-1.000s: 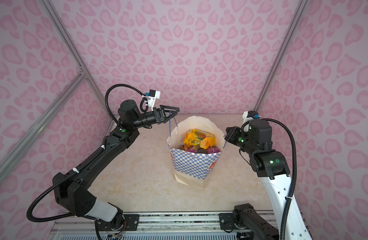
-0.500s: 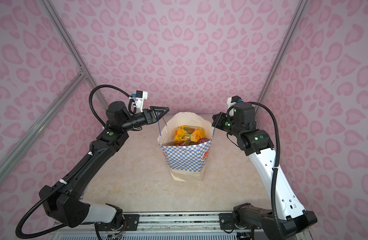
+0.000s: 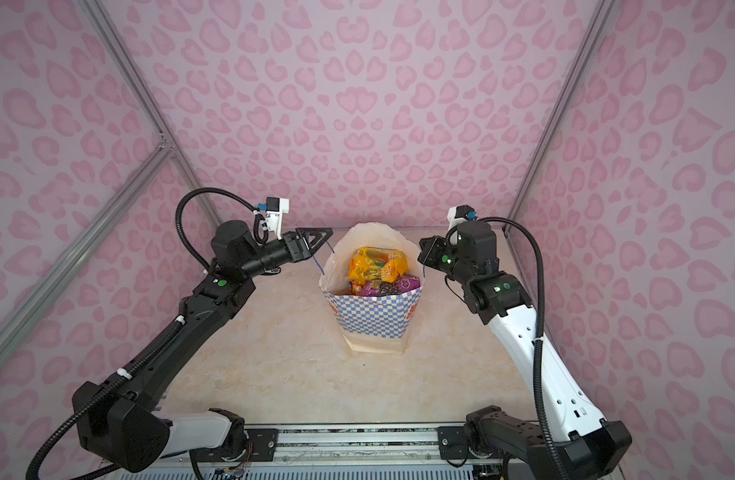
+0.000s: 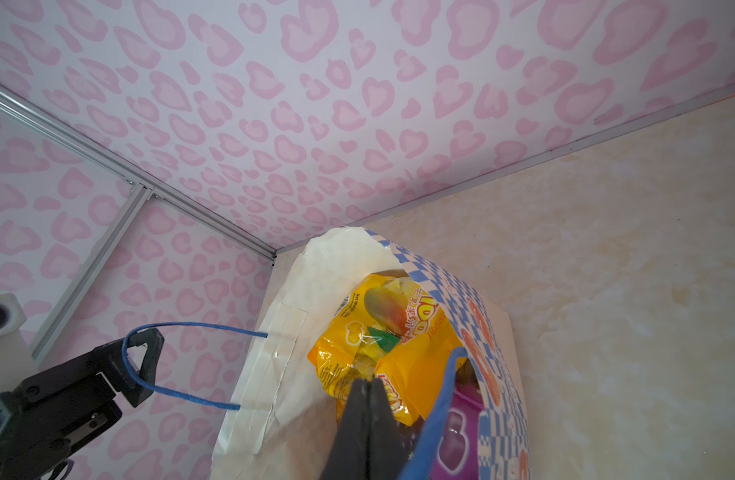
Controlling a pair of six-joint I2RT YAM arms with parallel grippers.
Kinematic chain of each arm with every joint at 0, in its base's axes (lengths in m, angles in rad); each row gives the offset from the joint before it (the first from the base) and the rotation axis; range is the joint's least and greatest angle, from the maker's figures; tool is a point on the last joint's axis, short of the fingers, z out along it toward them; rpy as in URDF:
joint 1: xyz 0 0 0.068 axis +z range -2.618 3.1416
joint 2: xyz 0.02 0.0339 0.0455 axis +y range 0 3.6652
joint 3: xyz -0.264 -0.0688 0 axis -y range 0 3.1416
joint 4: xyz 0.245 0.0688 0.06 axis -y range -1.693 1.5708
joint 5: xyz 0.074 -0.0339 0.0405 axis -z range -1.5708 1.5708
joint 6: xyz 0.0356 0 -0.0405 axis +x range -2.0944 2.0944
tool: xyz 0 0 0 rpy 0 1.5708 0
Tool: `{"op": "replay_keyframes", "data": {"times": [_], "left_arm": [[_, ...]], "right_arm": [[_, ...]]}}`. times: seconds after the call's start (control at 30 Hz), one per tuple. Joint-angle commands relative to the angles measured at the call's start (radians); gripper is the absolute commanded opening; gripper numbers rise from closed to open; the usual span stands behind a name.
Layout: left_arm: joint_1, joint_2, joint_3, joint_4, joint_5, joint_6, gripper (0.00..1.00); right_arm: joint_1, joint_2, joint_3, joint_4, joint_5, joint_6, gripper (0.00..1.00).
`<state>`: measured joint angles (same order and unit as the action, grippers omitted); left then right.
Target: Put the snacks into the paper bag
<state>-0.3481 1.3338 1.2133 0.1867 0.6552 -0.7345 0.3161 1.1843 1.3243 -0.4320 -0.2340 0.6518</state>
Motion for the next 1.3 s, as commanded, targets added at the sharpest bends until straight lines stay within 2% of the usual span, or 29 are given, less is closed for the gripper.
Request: {"op": "replay_keyframes", "data": {"times": [0.0,0.4,0.5,0.6,0.7,0.77,0.83,0.97,1.03,1.13,1.2,1.27], "left_arm": [[0.001,0.013,0.012,0.067,0.012,0.0,0.97],[0.0,0.027,0.019,0.026,0.085,-0.003,0.97],[0.001,-0.024,-0.02,-0.019,0.057,0.022,0.97],[0.001,-0.084,-0.047,-0.099,0.006,0.068,0.97],[0.001,-0.155,-0.069,-0.198,-0.089,0.12,0.97],[0.001,-0.204,-0.084,-0.277,-0.193,0.159,0.97],[0.001,-0.253,-0.101,-0.362,-0.345,0.195,0.97],[0.001,-0.339,-0.171,-0.51,-0.748,0.208,0.97],[0.0,-0.377,-0.25,-0.492,-0.916,0.205,0.97],[0.0,-0.423,-0.425,-0.404,-1.257,0.15,0.97],[0.001,-0.433,-0.531,-0.346,-1.431,0.137,0.97],[0.001,-0.416,-0.604,-0.3,-1.554,0.106,0.97]], "right_arm": [[0.002,-0.009,0.003,0.06,0.036,-0.01,0.12],[-0.012,-0.061,-0.012,0.011,0.122,-0.027,0.75],[-0.015,-0.086,-0.017,-0.018,0.162,-0.035,0.97],[-0.018,-0.119,-0.029,-0.044,0.209,-0.046,0.98],[-0.019,-0.163,-0.046,-0.067,0.255,-0.077,0.98],[-0.021,-0.209,-0.075,-0.074,0.315,-0.094,0.98],[-0.021,-0.272,-0.128,-0.066,0.393,-0.12,0.98],[-0.03,-0.392,-0.242,-0.075,0.569,-0.178,0.98],[-0.037,-0.447,-0.317,-0.071,0.641,-0.18,0.98],[-0.063,-0.52,-0.446,-0.041,0.716,-0.165,0.98],[-0.089,-0.554,-0.526,-0.011,0.739,-0.172,0.98],[-0.12,-0.572,-0.582,0.013,0.741,-0.181,0.98]]}}
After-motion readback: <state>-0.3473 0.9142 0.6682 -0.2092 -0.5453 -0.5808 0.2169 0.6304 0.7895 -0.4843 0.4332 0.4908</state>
